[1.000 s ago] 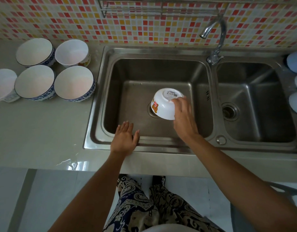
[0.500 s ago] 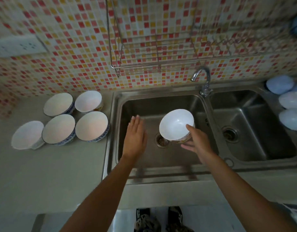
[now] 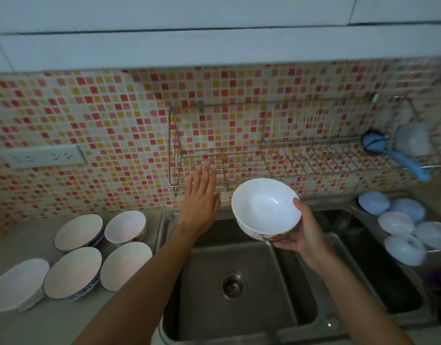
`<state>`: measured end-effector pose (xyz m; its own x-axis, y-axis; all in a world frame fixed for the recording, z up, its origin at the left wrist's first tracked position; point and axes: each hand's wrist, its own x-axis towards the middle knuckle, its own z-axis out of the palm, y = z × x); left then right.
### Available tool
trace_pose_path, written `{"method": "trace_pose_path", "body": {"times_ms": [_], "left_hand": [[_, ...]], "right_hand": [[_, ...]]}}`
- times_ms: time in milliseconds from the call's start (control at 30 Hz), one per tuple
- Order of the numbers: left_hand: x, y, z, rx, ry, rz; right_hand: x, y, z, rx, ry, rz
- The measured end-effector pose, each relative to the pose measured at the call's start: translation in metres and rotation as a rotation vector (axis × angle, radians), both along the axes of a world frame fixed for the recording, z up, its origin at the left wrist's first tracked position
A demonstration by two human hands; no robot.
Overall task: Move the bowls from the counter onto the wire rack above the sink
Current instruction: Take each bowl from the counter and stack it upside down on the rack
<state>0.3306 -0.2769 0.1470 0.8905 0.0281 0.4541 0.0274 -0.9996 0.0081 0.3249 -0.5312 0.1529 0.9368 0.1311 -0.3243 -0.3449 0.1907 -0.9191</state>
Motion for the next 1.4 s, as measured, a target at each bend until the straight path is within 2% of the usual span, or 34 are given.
{"method": "trace_pose_path", "body": {"times_ms": [100, 200, 400, 467, 633, 733, 867, 1133, 1400], "left_hand": [[0.013, 0.007, -0.005, 0.033, 0.082, 0.017], [0.02, 0.011, -0.007, 0.039, 0.119, 0.045], [0.021, 0.014, -0.008, 0.072, 0.134, 0.03], [0.021, 0.016, -0.009, 0.086, 0.146, 0.017], [0.022, 0.016, -0.01, 0.074, 0.156, 0.033], [0.022, 0.015, -0.012, 0.059, 0.151, 0.044], [0.022, 0.013, -0.01, 0.053, 0.16, 0.058], [0.02, 0.011, -0.007, 0.032, 0.19, 0.074], [0.019, 0.007, -0.005, 0.027, 0.193, 0.094]], "right_hand": [[0.02, 0.007, 0.035, 0.039, -0.071, -0.008], [0.05, 0.022, 0.065, -0.015, -0.141, -0.032], [0.108, 0.056, 0.075, -0.317, -0.384, -0.052], [0.123, 0.063, 0.07, -0.466, -0.509, -0.059], [0.147, 0.074, 0.055, -1.039, -0.817, -0.01], [0.156, 0.077, 0.048, -1.256, -0.89, 0.083], [0.167, 0.084, 0.042, -1.44, -0.908, 0.2], [0.177, 0.094, 0.04, -1.449, -0.836, 0.29], [0.181, 0.09, 0.035, -1.397, -0.868, 0.289]]}}
